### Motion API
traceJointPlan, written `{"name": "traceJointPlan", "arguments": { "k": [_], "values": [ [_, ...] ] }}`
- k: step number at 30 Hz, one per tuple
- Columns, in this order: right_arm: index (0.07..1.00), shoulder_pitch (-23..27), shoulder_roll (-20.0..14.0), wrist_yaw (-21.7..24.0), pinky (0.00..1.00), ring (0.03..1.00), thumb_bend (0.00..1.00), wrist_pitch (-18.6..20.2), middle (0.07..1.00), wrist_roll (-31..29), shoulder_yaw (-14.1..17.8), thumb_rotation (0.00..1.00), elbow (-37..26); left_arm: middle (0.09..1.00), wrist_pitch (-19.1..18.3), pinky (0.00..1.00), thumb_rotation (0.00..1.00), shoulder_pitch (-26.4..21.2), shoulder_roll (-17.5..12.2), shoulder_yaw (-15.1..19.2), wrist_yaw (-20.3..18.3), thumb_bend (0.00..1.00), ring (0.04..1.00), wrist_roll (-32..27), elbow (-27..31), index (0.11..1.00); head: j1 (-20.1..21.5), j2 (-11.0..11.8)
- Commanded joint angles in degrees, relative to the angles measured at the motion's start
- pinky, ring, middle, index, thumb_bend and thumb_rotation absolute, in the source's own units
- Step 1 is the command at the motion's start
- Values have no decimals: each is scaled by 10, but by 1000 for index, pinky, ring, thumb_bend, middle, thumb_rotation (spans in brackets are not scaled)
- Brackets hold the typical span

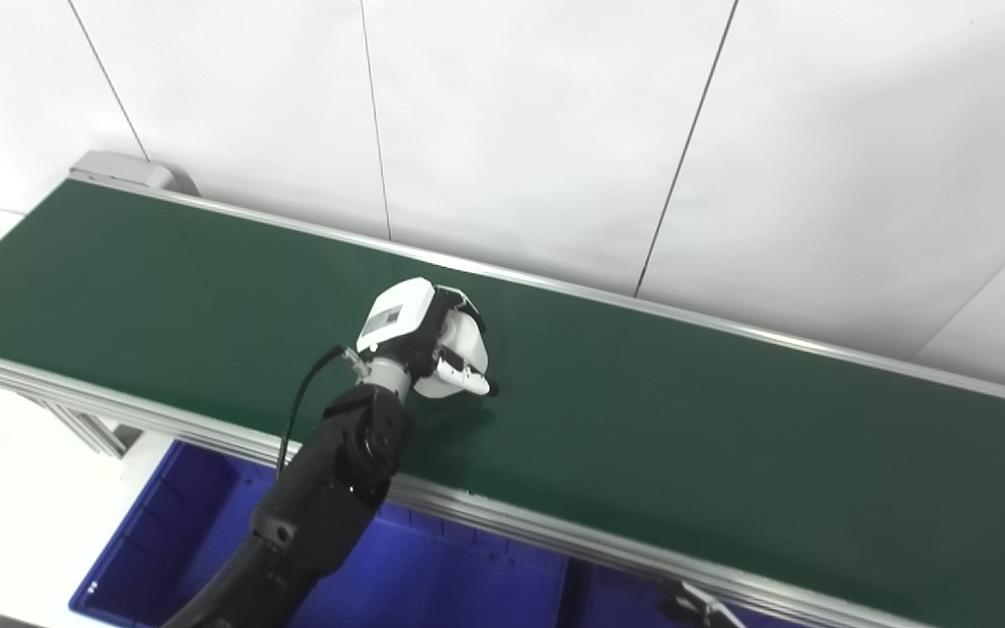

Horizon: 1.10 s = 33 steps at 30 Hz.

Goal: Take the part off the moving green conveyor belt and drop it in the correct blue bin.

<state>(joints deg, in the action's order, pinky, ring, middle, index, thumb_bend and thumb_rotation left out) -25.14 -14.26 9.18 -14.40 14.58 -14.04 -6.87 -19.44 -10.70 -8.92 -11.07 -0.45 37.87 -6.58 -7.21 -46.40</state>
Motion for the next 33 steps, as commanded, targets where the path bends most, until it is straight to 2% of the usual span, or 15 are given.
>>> {"name": "traceJointPlan", "arguments": {
  "k": [1, 2, 4, 6, 8, 10, 12, 15, 18, 21, 25, 29, 31, 33],
  "values": [
    [819, -4, 1, -4, 715, 802, 870, -8, 783, -1, 3, 238, -23, 455, 0, 257, 0, 6, 4, 10, -5, 495, 361, -27, 26, 532, 3, -6],
    [819, -4, 2, -3, 700, 802, 868, -6, 784, 0, 3, 243, -26, 457, 0, 262, 0, 11, 5, 15, -8, 494, 359, -41, 38, 532, 3, -6],
    [822, -7, 3, 1, 690, 803, 862, 4, 787, -2, 1, 243, -37, 470, -9, 288, 0, 26, 8, 28, -16, 495, 372, -65, 80, 529, 14, -23],
    [824, -8, 4, 3, 719, 803, 856, 13, 788, -1, 0, 248, -48, 484, -4, 330, 0, 45, 7, 39, -23, 496, 391, -89, 126, 526, 21, -34],
    [828, -8, 5, 6, 693, 801, 850, 18, 789, 0, -2, 253, -58, 495, 18, 356, 0, 65, 2, 48, -27, 496, 403, -115, 168, 519, 31, -48],
    [827, -8, 7, 7, 627, 787, 849, 23, 785, -2, -2, 249, -65, 493, 39, 362, 0, 88, -7, 58, -38, 487, 409, -150, 205, 525, 38, -59],
    [825, -8, 8, 8, 624, 780, 849, 29, 781, 1, -3, 241, -74, 499, 61, 352, 0, 116, -22, 62, -51, 477, 419, -178, 242, 529, 43, -68],
    [823, -7, 8, 10, 676, 773, 848, 37, 777, 1, -4, 235, -84, 496, 91, 339, 0, 167, -42, 64, -67, 472, 419, -208, 290, 534, 47, -78],
    [825, -6, 8, 14, 670, 770, 857, 55, 777, 7, -3, 252, -98, 516, 131, 337, 0, 218, -62, 62, -81, 470, 422, -233, 320, 529, 49, -95],
    [826, -4, 8, 19, 681, 770, 859, 67, 776, -2, -2, 236, -108, 534, 190, 343, 0, 275, -83, 59, -98, 471, 440, -269, 322, 518, 50, -109],
    [826, -3, 6, 24, 697, 769, 860, 85, 773, -5, 0, 235, -125, 532, 271, 361, 0, 328, -103, 45, -112, 473, 460, -281, 290, 500, 50, -124],
    [824, 0, 4, 30, 662, 772, 867, 110, 773, -11, 3, 232, -139, 533, 310, 375, 0, 352, -105, 27, -129, 474, 461, -304, 262, 487, 50, -135],
    [822, 2, 3, 34, 647, 771, 862, 117, 774, -18, 4, 217, -143, 536, 319, 383, 0, 357, -108, 16, -136, 474, 467, -294, 250, 478, 54, -135],
    [819, 3, 3, 33, 647, 770, 866, 119, 772, -16, 5, 219, -144, 532, 348, 388, 0, 352, -112, 7, -140, 474, 473, -282, 222, 474, 54, -135]
  ]
}}
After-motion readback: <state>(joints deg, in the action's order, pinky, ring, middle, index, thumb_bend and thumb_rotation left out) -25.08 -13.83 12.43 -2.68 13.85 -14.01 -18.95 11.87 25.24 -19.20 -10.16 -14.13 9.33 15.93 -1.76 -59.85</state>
